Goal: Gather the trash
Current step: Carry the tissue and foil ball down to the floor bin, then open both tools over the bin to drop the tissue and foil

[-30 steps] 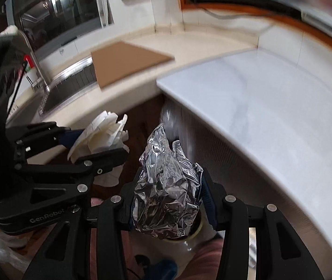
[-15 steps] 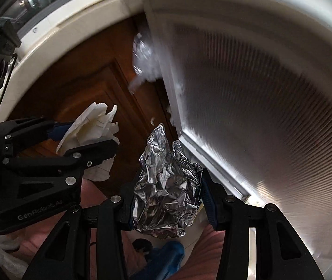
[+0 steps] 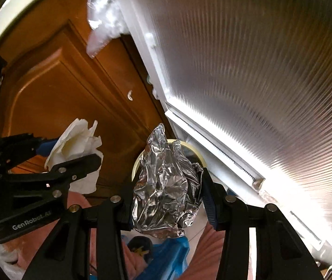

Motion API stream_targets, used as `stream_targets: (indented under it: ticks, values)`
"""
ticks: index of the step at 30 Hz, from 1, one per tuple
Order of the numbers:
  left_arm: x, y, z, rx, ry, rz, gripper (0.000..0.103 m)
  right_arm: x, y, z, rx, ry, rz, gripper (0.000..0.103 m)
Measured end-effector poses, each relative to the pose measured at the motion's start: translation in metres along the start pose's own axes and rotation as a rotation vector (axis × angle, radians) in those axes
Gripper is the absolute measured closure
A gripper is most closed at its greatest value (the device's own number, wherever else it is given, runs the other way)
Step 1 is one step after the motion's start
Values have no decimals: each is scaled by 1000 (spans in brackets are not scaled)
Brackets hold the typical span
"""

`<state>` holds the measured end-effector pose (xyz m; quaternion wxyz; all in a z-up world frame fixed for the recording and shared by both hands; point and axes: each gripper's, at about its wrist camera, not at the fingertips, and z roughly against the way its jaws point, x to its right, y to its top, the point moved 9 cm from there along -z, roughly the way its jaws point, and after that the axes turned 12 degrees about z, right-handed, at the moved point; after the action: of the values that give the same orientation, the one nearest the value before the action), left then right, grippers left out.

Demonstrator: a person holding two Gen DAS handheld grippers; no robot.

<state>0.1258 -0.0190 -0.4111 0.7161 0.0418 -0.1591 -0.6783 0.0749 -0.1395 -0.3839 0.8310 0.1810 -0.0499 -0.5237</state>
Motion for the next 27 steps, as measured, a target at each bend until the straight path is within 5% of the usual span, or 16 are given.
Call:
stream_targets:
  ticks: [13,24,27]
  values:
    - [-8,-8,-50,-134,15,-13,59,10,-12,-53,-46,63,-74,57]
    - [-17,3,-48,-122,49,-10,23,17,-5,-71,-31,100,-114,40]
    - [-18,5,-48,-117,43,-4,21,20,-3,-67,-19,100,-111,38]
